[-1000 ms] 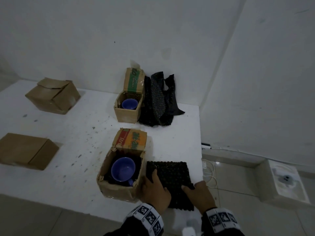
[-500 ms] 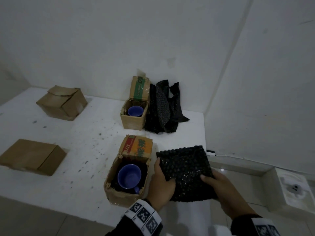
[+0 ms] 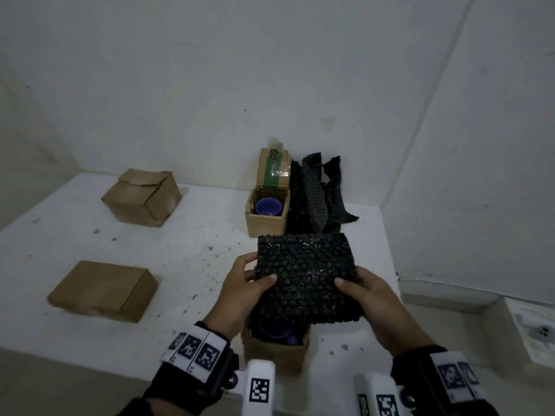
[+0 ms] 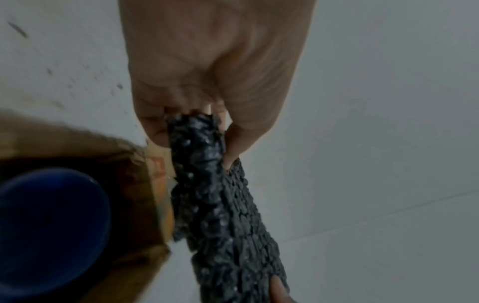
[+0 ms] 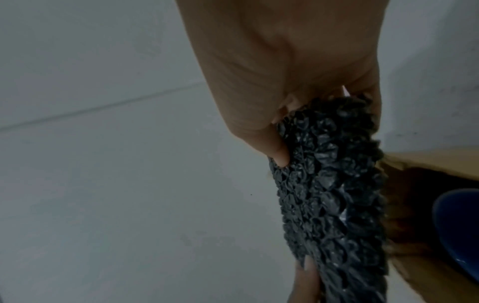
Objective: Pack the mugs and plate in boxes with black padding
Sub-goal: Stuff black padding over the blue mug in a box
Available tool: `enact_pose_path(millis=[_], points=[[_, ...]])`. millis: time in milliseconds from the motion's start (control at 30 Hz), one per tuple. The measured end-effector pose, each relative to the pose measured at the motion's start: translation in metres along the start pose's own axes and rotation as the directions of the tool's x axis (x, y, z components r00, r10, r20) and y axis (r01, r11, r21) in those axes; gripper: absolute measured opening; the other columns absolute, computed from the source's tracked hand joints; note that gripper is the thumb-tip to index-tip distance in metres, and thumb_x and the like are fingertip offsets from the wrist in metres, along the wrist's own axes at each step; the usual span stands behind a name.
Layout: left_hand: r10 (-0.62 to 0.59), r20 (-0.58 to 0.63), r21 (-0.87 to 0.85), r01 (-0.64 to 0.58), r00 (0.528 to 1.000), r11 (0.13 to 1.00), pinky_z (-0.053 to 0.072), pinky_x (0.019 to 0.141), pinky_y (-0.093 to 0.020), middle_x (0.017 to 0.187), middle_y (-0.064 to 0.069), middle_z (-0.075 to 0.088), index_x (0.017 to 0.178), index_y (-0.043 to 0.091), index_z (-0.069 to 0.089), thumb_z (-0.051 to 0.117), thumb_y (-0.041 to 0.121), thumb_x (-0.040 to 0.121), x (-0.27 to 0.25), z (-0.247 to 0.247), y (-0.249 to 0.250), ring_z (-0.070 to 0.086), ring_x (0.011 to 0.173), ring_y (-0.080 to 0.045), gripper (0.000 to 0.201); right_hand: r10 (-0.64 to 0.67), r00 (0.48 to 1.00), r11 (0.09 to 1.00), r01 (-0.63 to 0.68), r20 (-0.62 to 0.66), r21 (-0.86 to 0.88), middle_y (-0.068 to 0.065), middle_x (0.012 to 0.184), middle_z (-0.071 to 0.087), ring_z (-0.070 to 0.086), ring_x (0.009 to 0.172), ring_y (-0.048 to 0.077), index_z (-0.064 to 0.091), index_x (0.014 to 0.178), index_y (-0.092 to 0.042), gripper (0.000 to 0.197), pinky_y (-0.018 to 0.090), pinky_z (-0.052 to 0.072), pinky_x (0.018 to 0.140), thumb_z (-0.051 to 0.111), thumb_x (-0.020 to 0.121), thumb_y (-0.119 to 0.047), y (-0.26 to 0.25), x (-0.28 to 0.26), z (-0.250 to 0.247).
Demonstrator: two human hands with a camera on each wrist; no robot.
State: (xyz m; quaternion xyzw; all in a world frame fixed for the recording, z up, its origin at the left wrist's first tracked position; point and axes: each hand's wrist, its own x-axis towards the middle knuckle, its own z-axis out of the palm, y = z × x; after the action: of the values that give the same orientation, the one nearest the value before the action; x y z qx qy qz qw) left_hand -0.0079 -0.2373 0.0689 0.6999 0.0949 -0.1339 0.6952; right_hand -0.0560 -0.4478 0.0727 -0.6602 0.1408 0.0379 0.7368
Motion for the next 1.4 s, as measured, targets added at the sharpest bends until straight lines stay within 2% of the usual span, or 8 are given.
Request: enact_pose_path(millis=[267, 433, 667, 800, 933, 1067, 1300, 1400], points=[[0.136, 0.010, 0.415, -0.127, 0.991, 0.901, 0.053, 0.075, -0.032, 0.098, -0.005, 0.066, 0.118, 0.024, 0.046, 0.077, 0.016, 0.074, 0.022, -0.044, -0.045, 0.063, 0.087, -0.017, 0.054, -0.040, 0.979, 0.905, -0.050, -0.200, -0.422, 0.008, 0.097, 0.059, 0.061, 0.083, 0.022, 0.042, 0.122, -0.009, 0.052, 0.034, 0.053, 0.071, 0.072, 0.079, -0.010, 0.056, 0.007, 0.039], [0.265, 0.081, 0.611, -0.258, 0.961, 0.748, 0.051, 0.072, -0.027, 0.091, 0.003, 0.065, 0.122, 0.023, 0.044, 0.077, 0.022, 0.074, 0.030, -0.041, -0.064, 0.062, 0.086, -0.016, 0.059, -0.577, 0.808, 0.365, 0.387, 0.120, -0.847, -0.003, 0.119, 0.052, 0.046, 0.111, 0.014, 0.045, 0.131, -0.020, 0.064, 0.030, 0.040, 0.093, 0.069, 0.073, -0.029, 0.056, 0.003, 0.062], [0.356, 0.084, 0.533, -0.344, 0.931, 0.773, 0.042, 0.088, -0.022, 0.121, 0.015, 0.047, 0.127, 0.032, 0.038, 0.078, 0.023, 0.070, 0.035, -0.042, -0.078, 0.045, 0.107, -0.008, 0.070, -0.024, 0.918, 0.004, 0.396, 0.396, -0.918, -0.004, 0.131, 0.058, 0.053, 0.124, 0.018, 0.055, 0.129, -0.021, 0.069, 0.042, 0.051, 0.093, 0.012, 0.094, -0.062, 0.086, 0.028, 0.087], [0.205, 0.191, 0.191, -0.242, 0.960, 0.951, 0.038, 0.097, -0.018, 0.140, 0.016, 0.034, 0.140, 0.034, 0.022, 0.058, 0.028, 0.090, 0.029, -0.041, -0.072, 0.036, 0.127, -0.003, 0.062, -0.022, 0.911, -0.130, 0.405, 0.411, -0.905, 0.001, 0.129, 0.061, 0.056, 0.120, 0.019, 0.060, 0.125, -0.014, 0.086, 0.041, 0.047, 0.095, 0.002, 0.091, -0.068, 0.087, 0.033, 0.088], [0.096, 0.251, -0.006, -0.097, 0.963, 0.995, 0.032, 0.096, -0.017, 0.141, 0.014, 0.032, 0.144, 0.035, 0.013, 0.028, 0.039, 0.096, 0.024, -0.035, -0.072, 0.032, 0.125, -0.001, 0.051, 0.133, 0.853, -0.108, 0.518, 0.504, -0.849, 0.009, 0.156, 0.021, 0.015, 0.144, 0.024, 0.018, 0.148, -0.007, 0.105, 0.043, 0.010, 0.116, -0.004, 0.072, -0.076, 0.083, 0.039, 0.090], [0.083, 0.282, -0.110, -0.054, 0.956, 0.993, 0.027, 0.103, -0.022, 0.144, 0.018, 0.025, 0.137, 0.044, 0.014, 0.037, 0.078, 0.073, 0.024, -0.030, -0.078, 0.026, 0.130, 0.000, 0.076, 0.085, 0.861, -0.120, 0.508, 0.501, -0.853, 0.009, 0.150, 0.031, 0.027, 0.138, 0.025, 0.027, 0.145, -0.009, 0.074, 0.041, 0.019, 0.112, 0.045, 0.090, -0.055, 0.083, 0.045, 0.093], [0.087, 0.302, -0.058, -0.073, 0.949, 0.996, 0.019, 0.107, -0.022, 0.143, 0.019, 0.020, 0.143, 0.035, 0.014, 0.035, 0.098, 0.042, 0.021, -0.028, -0.081, 0.017, 0.132, 0.003, 0.121, 0.046, 0.881, -0.180, 0.470, 0.470, -0.864, 0.015, 0.139, 0.037, 0.034, 0.124, 0.034, 0.031, 0.139, -0.008, 0.076, 0.047, 0.026, 0.105, 0.056, 0.083, -0.051, 0.090, 0.052, 0.107], [0.045, 0.308, -0.048, -0.032, 0.950, 0.998, 0.018, 0.110, -0.023, 0.149, 0.015, 0.019, 0.145, 0.033, 0.016, 0.029, 0.086, 0.065, 0.022, -0.028, -0.078, 0.018, 0.131, 0.002, 0.097, 0.072, 0.905, -0.220, 0.424, 0.419, -0.879, 0.015, 0.137, 0.034, 0.033, 0.123, 0.033, 0.027, 0.140, -0.008, 0.078, 0.047, 0.026, 0.103, 0.057, 0.082, -0.052, 0.086, 0.054, 0.115]])
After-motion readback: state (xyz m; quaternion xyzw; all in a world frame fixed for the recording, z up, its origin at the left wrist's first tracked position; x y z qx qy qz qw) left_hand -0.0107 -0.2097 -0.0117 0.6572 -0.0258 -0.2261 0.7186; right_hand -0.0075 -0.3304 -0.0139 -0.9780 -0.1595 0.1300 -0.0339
